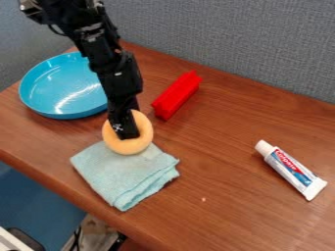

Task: Put the yellow ball on the blue plate

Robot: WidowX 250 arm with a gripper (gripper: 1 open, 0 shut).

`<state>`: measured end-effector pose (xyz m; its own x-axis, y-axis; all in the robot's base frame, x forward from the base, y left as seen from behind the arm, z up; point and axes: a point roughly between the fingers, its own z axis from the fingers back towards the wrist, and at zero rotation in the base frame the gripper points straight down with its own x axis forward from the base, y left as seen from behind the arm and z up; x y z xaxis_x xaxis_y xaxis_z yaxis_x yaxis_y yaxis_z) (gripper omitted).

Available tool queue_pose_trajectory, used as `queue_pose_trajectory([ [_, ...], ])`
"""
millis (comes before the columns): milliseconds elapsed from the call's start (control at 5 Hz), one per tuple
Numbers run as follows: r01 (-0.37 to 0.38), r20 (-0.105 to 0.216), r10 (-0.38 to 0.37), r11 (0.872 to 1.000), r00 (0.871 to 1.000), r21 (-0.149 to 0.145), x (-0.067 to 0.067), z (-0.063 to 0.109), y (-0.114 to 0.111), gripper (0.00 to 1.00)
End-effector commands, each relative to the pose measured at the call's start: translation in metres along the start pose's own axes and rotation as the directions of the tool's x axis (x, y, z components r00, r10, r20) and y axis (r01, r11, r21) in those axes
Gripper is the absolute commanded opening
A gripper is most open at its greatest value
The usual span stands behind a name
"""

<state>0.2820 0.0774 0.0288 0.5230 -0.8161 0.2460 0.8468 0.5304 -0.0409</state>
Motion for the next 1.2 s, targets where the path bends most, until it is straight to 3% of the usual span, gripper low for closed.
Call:
queue_pose_trajectory([
  [0,-0.031,-0.019,0.029,0.992,0.999,-0.121,-0.018,-0.0546,-0.0047,0.0],
  [1000,-0.034,0.007,0.035,0.991,0.999,-0.132,-0.0174,-0.0612,-0.0034,0.0],
])
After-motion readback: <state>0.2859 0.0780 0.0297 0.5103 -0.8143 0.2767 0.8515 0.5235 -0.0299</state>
